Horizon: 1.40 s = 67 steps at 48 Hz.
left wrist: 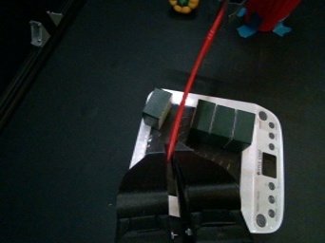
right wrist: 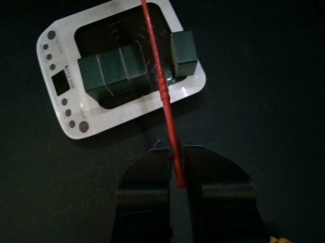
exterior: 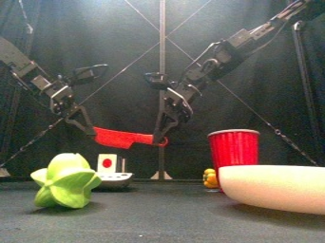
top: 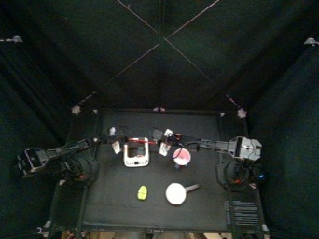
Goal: Cut sushi roll
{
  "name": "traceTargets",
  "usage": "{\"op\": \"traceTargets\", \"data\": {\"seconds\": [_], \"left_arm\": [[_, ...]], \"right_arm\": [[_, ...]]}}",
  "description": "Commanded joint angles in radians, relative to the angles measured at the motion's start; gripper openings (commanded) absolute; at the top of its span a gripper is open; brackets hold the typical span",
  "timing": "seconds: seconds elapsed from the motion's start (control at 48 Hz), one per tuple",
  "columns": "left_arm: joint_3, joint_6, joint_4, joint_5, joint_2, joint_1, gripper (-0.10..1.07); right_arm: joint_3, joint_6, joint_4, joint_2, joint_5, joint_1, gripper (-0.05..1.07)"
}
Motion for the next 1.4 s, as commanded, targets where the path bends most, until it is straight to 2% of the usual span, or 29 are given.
{"op": "traceTargets", "data": {"seconds": [0.0, 0.125, 0.354, 1.042, 1.375], "left_arm": [[-0.018, -0.005, -0.003, 0.005, -0.003, -0.048, 0.23], [-0.015, -0.003, -0.002, 0.026, -0.008, -0.069, 0.23], [-0.003, -0.002, 0.011, 0.186, -0.025, -0.064, 0.23], [0.018, 0.0, 0.011, 0.127, -0.017, 0.006, 0.23], [0.005, 0.002, 0.008, 0.101, 0.069, 0.009, 0.23]], "right_arm": [[-0.017, 0.003, 0.005, -0.052, -0.015, 0.04, 0.34], [-0.005, 0.003, 0.005, -0.058, -0.014, 0.052, 0.34], [0.025, 0.003, 0.005, -0.071, -0.009, 0.074, 0.34], [0.005, 0.003, 0.005, -0.035, -0.025, 0.049, 0.34], [0.002, 0.003, 0.005, -0.017, -0.025, 0.043, 0.34]]}}
